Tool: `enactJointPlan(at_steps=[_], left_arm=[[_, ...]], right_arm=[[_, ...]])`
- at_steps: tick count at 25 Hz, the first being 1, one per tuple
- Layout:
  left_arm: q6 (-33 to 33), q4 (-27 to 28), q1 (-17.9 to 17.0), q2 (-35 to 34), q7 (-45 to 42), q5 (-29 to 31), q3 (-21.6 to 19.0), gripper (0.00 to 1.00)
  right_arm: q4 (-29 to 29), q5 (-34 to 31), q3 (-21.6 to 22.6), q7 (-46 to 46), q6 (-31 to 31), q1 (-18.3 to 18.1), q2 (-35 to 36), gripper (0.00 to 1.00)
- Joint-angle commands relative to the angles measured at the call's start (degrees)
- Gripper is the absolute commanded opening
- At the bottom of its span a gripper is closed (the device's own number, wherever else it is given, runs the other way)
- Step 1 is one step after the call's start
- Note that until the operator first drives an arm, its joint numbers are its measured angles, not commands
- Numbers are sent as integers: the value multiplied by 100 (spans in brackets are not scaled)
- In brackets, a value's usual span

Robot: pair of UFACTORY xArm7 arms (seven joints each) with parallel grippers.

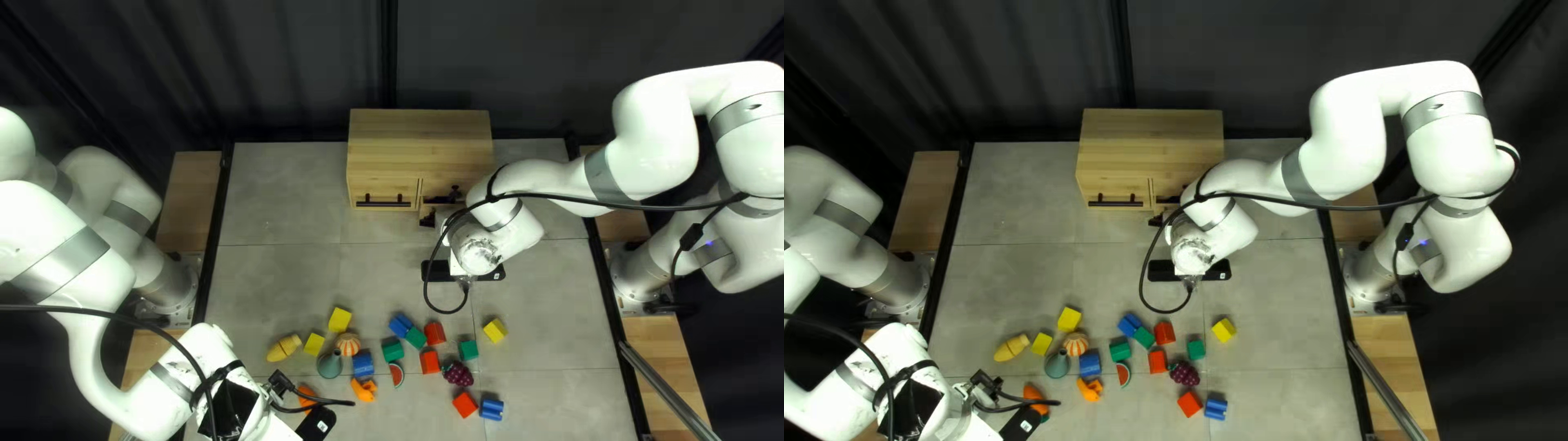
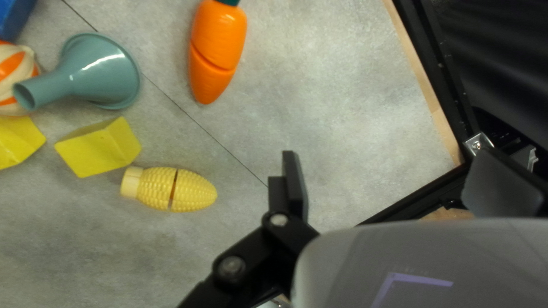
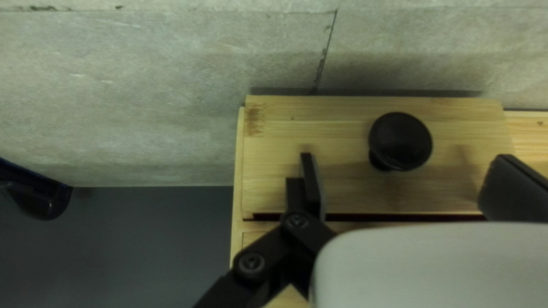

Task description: Open drawers and place objects into drawer and close

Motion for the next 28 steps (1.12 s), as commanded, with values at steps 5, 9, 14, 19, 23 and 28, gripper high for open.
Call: enactJointPlan(at_steps=[5, 9, 14, 19, 23, 28], left_arm=[[0, 0, 0, 0, 0, 0, 0, 100], [0, 0, 0, 0, 0, 0, 0, 100], [0, 0, 0, 0, 0, 0, 0, 100], [0, 0, 0, 0, 0, 0, 0, 100], [0, 0, 0, 0, 0, 0, 0, 100], [0, 0, 0, 0, 0, 0, 0, 100]], right_arm=[[89, -92, -52, 88, 89, -5, 104, 100], [56, -197, -86, 225, 135, 12, 103, 100], [17, -295, -86, 422, 187, 70, 132, 100], [25, -329, -76, 479, 189, 96, 168, 100], [-23, -415, -102, 494, 173, 90, 125, 100], [-22, -461, -117, 512, 154, 84, 131, 100]])
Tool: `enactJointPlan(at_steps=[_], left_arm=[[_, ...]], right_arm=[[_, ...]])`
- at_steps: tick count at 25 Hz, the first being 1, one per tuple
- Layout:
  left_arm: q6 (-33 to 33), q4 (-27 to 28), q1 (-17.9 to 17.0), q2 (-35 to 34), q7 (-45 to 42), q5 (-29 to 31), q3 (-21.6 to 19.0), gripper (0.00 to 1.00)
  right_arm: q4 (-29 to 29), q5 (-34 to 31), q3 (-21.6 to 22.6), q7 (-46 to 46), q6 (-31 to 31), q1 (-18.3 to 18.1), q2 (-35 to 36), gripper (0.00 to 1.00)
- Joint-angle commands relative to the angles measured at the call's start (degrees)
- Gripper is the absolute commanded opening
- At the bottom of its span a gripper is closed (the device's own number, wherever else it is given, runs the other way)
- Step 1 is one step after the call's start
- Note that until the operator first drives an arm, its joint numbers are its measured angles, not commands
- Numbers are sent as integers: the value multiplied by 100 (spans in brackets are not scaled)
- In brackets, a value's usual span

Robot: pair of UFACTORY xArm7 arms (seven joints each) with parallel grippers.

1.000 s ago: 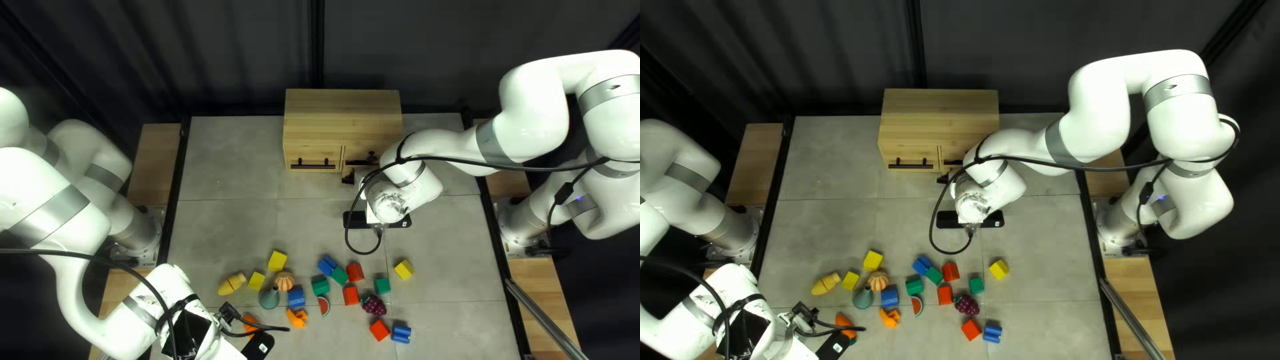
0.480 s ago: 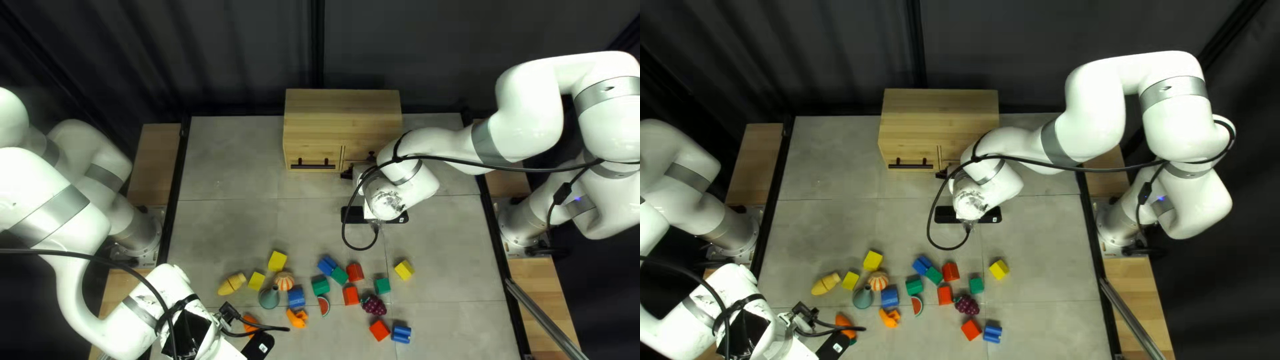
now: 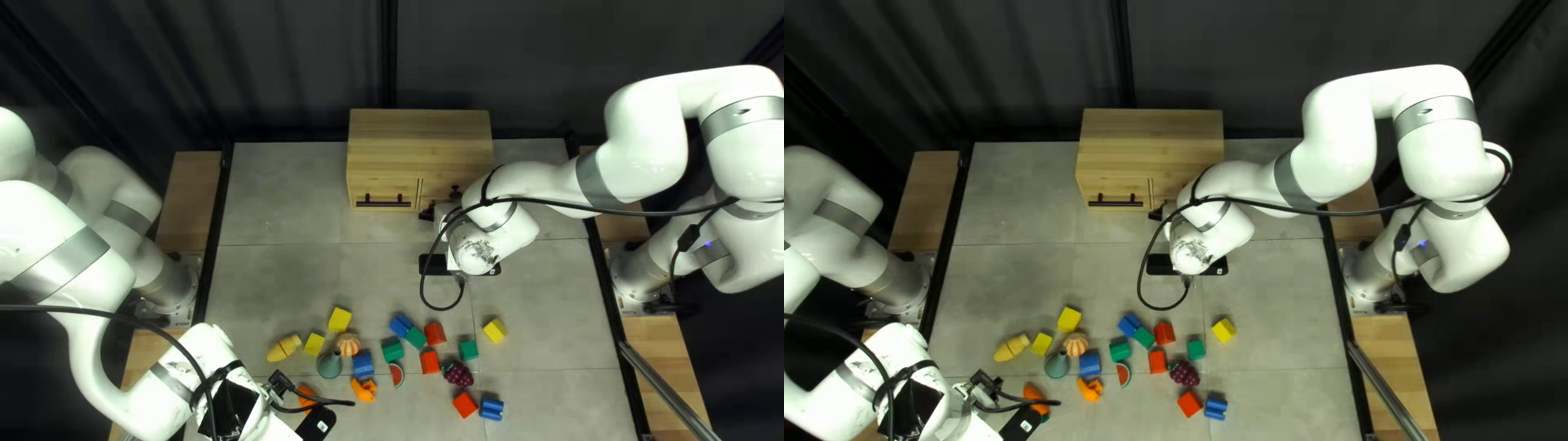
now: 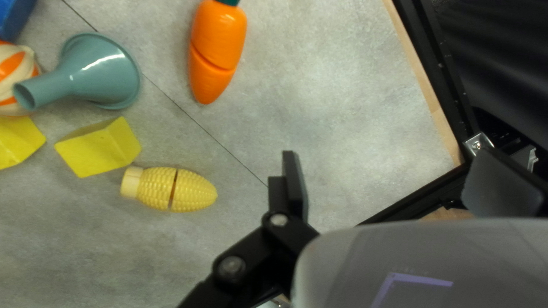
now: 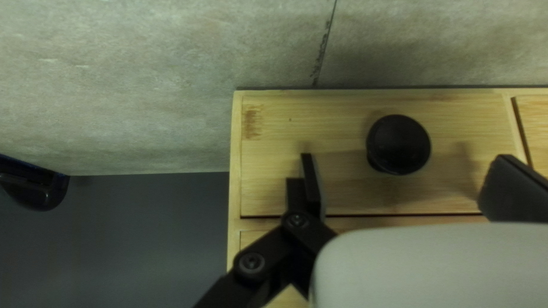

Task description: Open drawers and place objects into drawer and close

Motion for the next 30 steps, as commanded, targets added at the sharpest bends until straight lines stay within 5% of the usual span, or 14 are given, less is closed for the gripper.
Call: enactJointPlan(at_steps=[1, 24, 30], left_arm=[[0, 0, 0, 0, 0, 0, 0, 100], [0, 0, 0, 0, 0, 0, 0, 100], [0, 0, 0, 0, 0, 0, 0, 100]], right_arm=[[-7, -44, -13, 20, -25, -7, 5, 100], [-202, -163, 1, -93, -245, -12, -251, 100], [-95, 520, 217, -586, 40, 126, -599, 100]])
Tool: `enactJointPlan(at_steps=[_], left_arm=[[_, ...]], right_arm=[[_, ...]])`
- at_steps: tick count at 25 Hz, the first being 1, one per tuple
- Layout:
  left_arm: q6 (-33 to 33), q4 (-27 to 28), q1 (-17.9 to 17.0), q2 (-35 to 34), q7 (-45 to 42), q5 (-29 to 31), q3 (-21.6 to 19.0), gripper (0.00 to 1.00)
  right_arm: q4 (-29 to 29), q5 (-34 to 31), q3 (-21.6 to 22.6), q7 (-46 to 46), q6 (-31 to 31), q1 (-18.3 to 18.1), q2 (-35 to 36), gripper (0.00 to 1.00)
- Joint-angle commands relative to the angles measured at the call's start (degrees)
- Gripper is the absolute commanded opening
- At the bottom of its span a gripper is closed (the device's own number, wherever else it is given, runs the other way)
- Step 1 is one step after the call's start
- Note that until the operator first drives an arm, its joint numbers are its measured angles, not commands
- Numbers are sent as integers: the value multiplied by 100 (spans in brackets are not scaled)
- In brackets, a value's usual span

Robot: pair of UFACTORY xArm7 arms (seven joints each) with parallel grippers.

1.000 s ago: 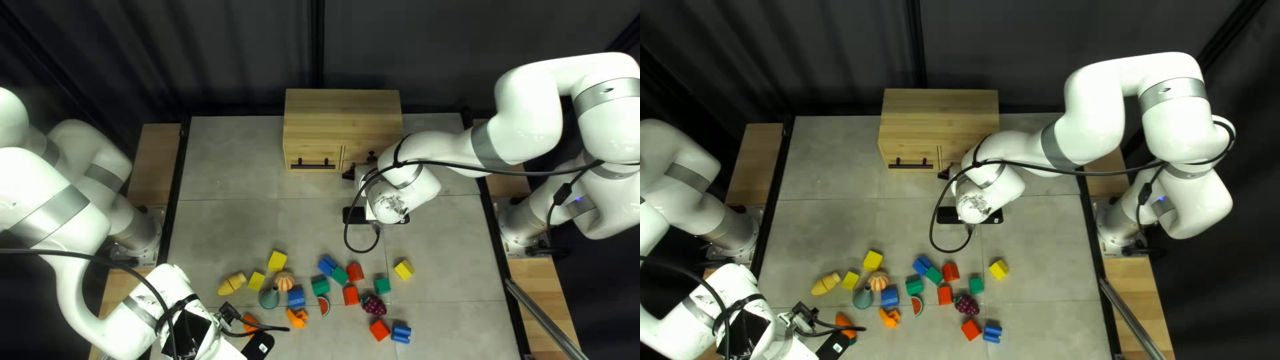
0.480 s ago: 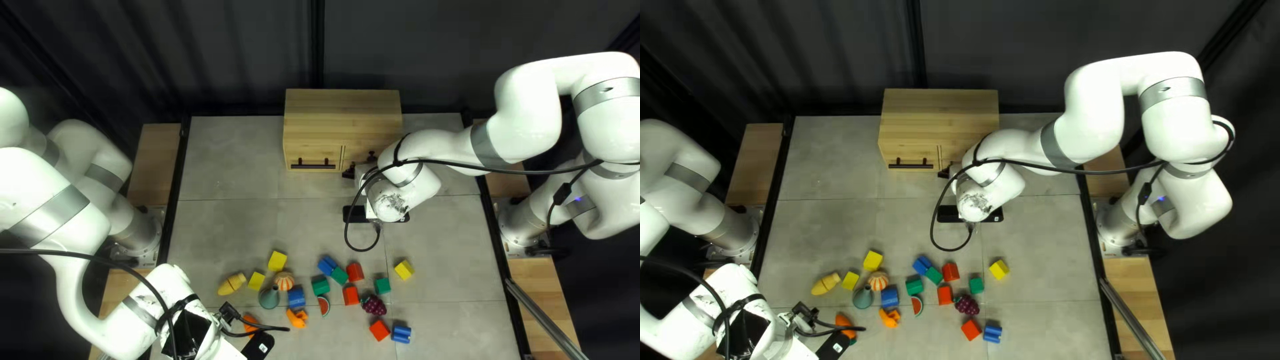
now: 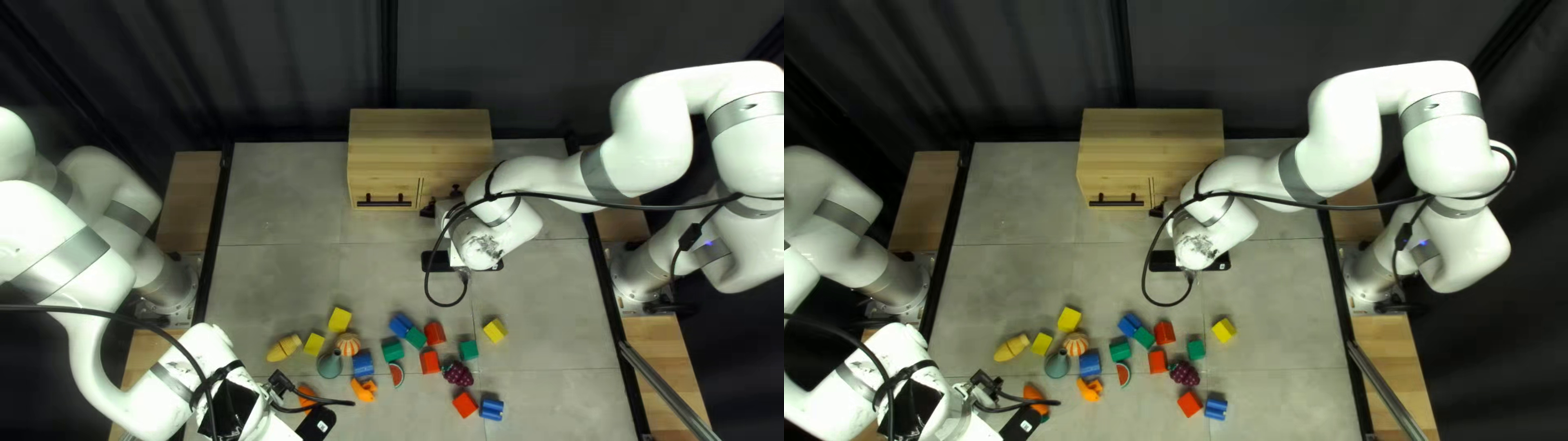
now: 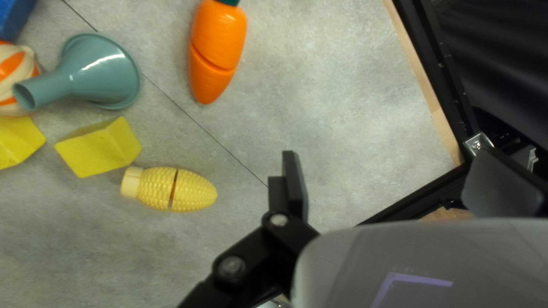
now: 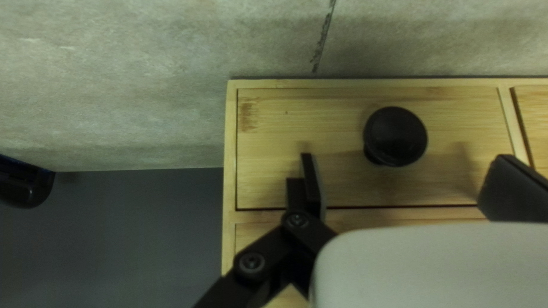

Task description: Open drawers and place objects into drawer and close

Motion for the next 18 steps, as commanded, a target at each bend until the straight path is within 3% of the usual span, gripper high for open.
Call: enactJointPlan(at_steps=[1, 6, 11, 18], left_arm=[[0, 0, 0, 0, 0, 0, 0, 100], [0, 0, 0, 0, 0, 0, 0, 100], [0, 0, 0, 0, 0, 0, 0, 100], [0, 0, 0, 0, 0, 0, 0, 100]], right_arm=[[127, 696, 170, -422, 313, 100, -270, 100], [348, 2078, 405, -666, 1100, 305, -690, 100], [457, 3442, 509, -36, 2009, 449, -1273, 100], [-401, 4459, 670, 1793, 2302, 451, -2631, 100]])
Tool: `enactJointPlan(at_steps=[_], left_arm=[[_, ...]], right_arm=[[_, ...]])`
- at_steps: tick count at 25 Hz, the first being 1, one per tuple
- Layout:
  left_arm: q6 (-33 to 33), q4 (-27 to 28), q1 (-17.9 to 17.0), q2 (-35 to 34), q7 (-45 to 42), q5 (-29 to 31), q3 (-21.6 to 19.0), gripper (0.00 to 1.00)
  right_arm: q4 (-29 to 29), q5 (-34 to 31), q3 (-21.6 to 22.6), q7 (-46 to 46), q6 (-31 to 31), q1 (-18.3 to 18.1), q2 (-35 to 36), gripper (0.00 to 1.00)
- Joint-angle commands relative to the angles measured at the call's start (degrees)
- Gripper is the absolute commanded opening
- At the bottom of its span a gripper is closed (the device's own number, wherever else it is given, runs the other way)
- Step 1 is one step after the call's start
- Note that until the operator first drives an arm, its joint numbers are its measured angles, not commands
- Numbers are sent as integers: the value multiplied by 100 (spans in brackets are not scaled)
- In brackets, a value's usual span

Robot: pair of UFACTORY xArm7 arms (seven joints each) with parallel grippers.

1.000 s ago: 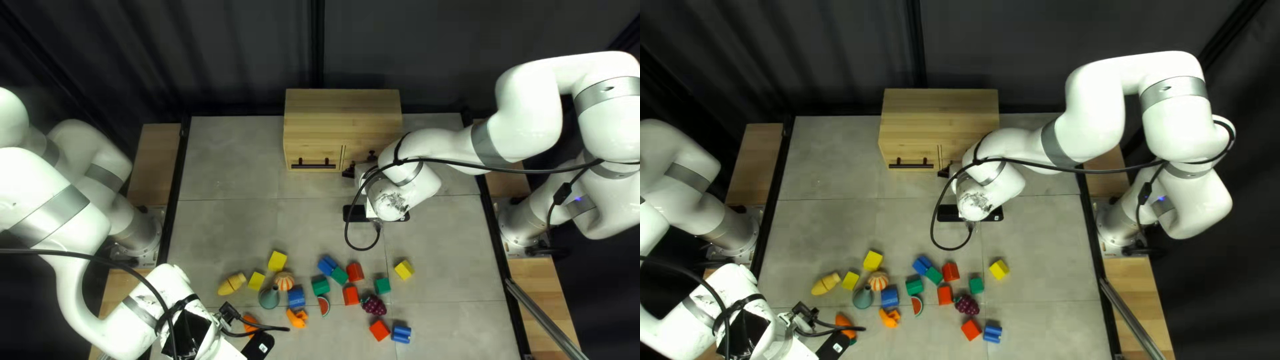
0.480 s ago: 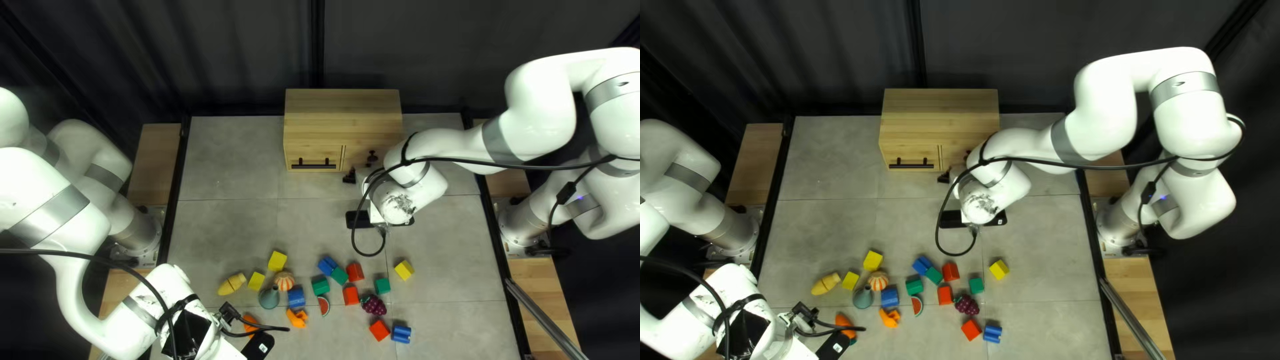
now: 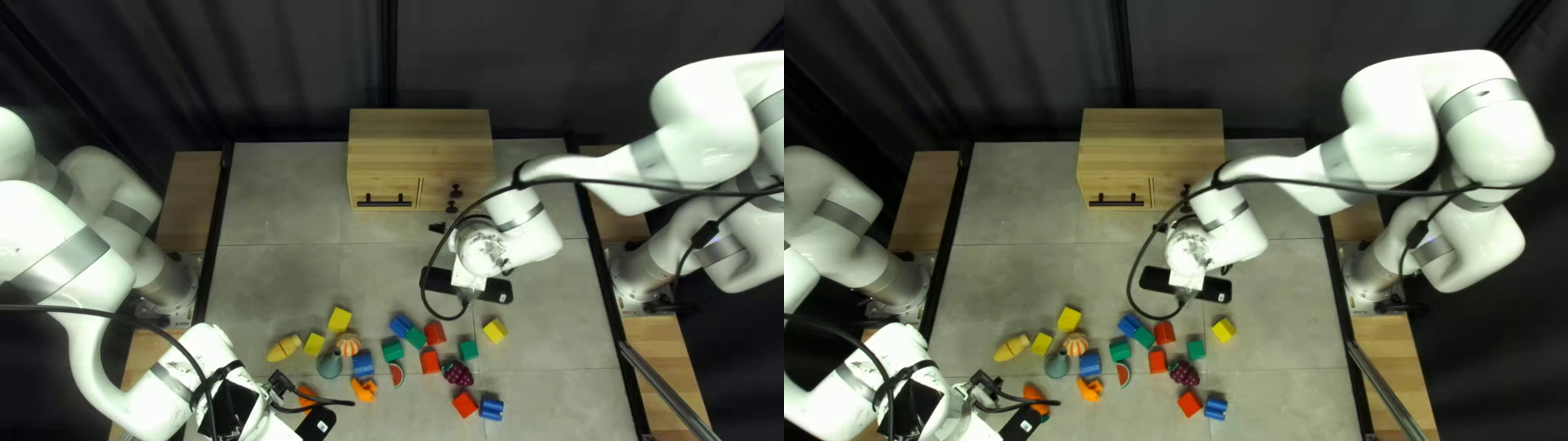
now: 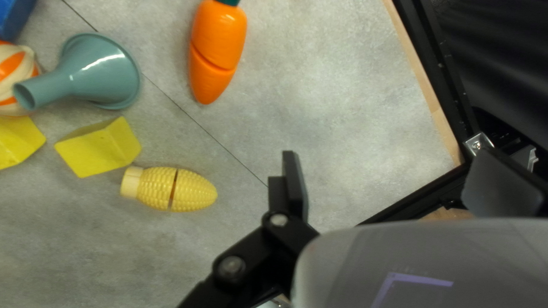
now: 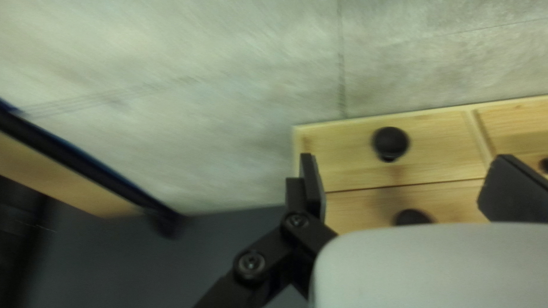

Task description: Open drawers and place objects into drawer and close

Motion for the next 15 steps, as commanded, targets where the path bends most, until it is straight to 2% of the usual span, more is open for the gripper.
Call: enactJointPlan(at_steps=[1, 5, 9, 13, 15], left_arm=[[0, 0, 0, 0, 0, 0, 0, 100], [0, 0, 0, 0, 0, 0, 0, 100], [0, 0, 0, 0, 0, 0, 0, 100], [0, 0, 0, 0, 0, 0, 0, 100], [0, 0, 0, 0, 0, 0, 0, 100]], right_arm=[[-646, 554, 83, 1149, 72, -55, -809, 100], [-957, 807, 190, 1991, 106, -86, -1107, 100], [-1330, 922, 352, 2452, 112, -38, -1561, 100], [-1013, 1212, 736, 2463, 282, 399, -1392, 100], [-736, 1428, 1026, 2392, 389, 756, -1194, 100]])
